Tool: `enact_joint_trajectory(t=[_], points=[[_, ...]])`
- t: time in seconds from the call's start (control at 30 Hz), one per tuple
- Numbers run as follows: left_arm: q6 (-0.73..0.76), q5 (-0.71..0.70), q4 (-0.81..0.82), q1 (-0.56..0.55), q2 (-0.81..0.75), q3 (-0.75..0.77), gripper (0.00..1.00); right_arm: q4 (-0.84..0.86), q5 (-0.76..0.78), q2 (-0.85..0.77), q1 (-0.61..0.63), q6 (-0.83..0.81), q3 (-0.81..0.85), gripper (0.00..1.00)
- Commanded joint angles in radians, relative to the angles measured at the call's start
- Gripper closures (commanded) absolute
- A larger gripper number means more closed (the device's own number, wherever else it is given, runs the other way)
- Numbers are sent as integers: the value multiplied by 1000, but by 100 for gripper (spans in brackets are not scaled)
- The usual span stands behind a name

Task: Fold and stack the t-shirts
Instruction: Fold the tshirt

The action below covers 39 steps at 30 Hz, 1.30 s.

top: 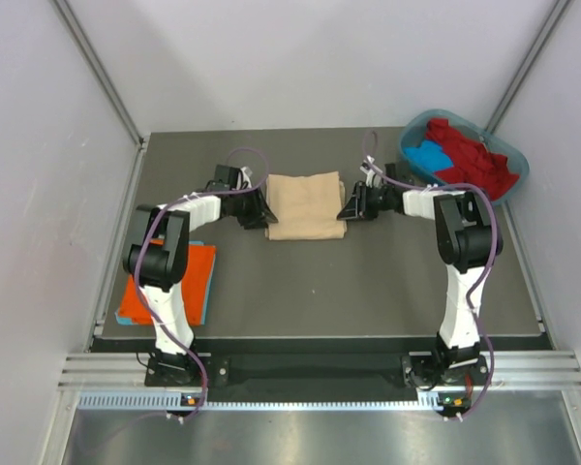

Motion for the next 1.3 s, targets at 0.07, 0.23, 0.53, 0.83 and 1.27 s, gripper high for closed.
enact_joint_trajectory(t=[0.07,0.23,0.53,0.83,1.27], points=[[-13,-3,77,-33,60,-24,64,105,-25,53,-17,40,-52,84],[-25,-55,51,-38,41,-38,77,164,-50,48,-29,95,-100,90],[-30,-54,0,-52,-60,-35,58,134,-81,-48,-41,41,-129,39],[25,-152,-86,-58,-117,-54,57,2,-50,-52,-21,-28,-147,39],[18,-190,-110,-59,-103,-89,60,-6,5,-36,-21,-15,-172,87]])
